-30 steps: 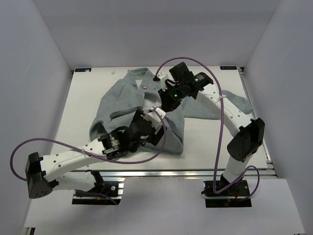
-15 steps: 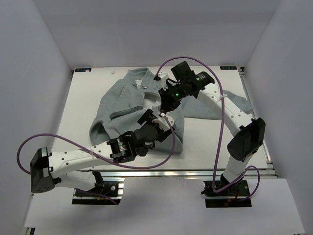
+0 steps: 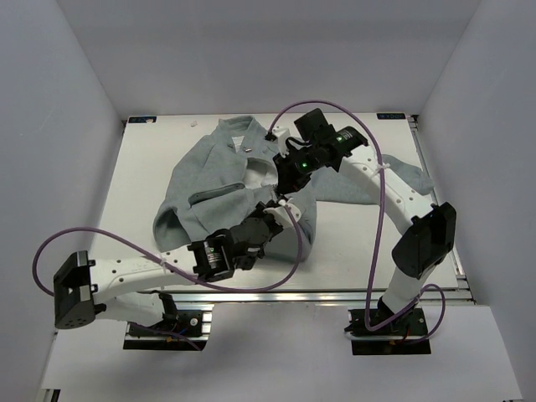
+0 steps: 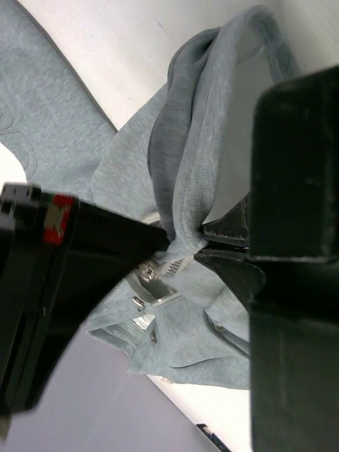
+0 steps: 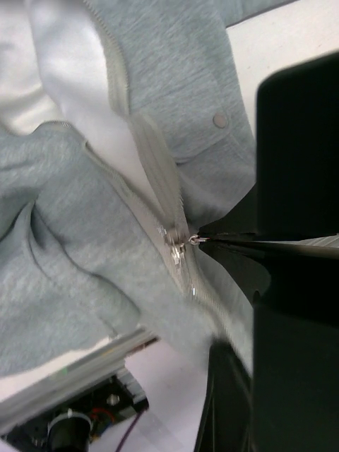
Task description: Zip up the jacket
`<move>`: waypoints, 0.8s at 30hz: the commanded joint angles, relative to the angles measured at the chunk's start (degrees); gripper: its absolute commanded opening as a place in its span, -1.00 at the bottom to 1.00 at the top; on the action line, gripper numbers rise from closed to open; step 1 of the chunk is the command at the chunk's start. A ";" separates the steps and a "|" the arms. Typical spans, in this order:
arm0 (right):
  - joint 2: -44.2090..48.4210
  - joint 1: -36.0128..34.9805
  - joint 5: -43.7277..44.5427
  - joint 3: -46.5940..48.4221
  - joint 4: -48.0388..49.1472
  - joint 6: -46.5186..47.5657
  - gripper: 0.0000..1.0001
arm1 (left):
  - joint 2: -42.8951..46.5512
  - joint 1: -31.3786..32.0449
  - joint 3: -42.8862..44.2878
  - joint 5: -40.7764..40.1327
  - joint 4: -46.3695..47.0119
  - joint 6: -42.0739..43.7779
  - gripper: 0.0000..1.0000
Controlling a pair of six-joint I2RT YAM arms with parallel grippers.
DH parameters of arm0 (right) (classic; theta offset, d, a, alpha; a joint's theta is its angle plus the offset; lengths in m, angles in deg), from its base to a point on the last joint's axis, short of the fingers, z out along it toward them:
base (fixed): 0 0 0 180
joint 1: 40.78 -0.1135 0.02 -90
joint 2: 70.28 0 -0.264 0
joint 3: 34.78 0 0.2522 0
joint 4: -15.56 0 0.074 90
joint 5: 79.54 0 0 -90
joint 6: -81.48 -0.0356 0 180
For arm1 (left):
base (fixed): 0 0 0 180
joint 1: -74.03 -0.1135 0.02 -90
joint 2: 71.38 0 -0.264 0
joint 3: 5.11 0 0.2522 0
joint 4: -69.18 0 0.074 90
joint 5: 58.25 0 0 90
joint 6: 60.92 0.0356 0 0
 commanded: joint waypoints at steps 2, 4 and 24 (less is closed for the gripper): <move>2.84 0.26 9.90 -1.60 2.53 -0.60 -1.00 | 7.36 0.45 0.01 2.90 -0.72 -3.26 -1.00; 3.02 0.17 15.71 -2.57 3.50 -0.60 -1.00 | 11.22 0.98 -0.69 4.23 -2.83 -6.94 -1.00; -16.81 0.08 28.31 11.38 30.40 7.75 -1.00 | 20.21 3.09 6.07 32.44 -28.15 -39.92 -1.00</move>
